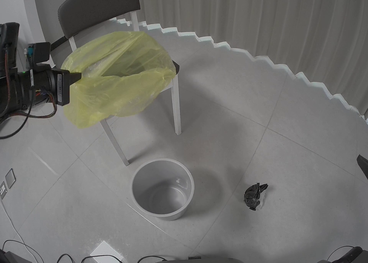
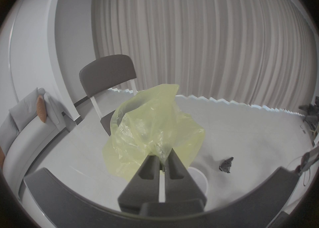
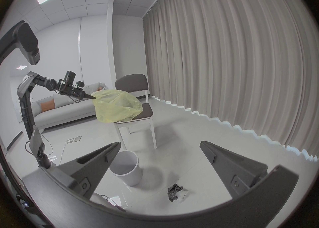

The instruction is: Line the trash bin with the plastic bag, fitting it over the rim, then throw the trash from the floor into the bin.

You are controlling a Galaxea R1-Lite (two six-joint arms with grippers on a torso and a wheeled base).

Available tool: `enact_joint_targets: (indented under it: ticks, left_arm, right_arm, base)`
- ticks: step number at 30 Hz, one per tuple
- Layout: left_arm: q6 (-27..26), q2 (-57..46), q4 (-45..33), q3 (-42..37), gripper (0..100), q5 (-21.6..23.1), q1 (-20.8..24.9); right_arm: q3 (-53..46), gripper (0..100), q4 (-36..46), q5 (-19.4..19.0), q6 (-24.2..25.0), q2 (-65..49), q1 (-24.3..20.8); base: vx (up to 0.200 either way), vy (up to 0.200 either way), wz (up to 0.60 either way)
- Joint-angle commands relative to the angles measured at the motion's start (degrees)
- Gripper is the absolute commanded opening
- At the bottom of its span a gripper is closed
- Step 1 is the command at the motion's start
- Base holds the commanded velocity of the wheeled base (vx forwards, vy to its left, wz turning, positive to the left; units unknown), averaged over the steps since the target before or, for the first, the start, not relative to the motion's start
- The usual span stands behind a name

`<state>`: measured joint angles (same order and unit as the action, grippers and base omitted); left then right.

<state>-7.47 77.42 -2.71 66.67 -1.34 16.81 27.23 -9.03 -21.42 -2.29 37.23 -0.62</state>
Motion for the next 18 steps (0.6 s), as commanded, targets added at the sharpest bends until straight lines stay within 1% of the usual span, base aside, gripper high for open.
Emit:
enact_joint_targets:
  ticks: [1,7,10,14,18]
  left_arm:
    - [-1.2,-5.9,-2.5,0.2,0,0.0,3.8]
    - [-1.4,-7.0,-2.7,-0.6,0,1.2,5.6]
    - [-3.1,-8.1,-2.9,-0.9,0,2.2,6.6]
    - [-6.6,-9.0,-3.3,-0.9,0,4.9,7.9]
    - [-9.5,-8.9,-6.4,0.0,0,5.2,9.6]
  right_arm:
    - [-0.9,100,0.1,-0.6,0.4,0.4,-0.5]
    - [-1.0,100,0.1,-0.9,1.0,0.4,-1.3]
    - [-1.0,100,0.1,-1.0,1.4,0.6,-2.1]
    - [-1.7,100,0.0,-0.9,3.0,1.6,-3.8]
    - [-1.5,100,-0.1,-1.0,5.3,2.1,-3.9]
  base:
    - [0.0,0.0,0.0]
    - [0.0,0.0,0.0]
    - [0.0,0.0,0.0]
    - [0.0,0.0,0.0]
    - [0.0,0.0,0.0]
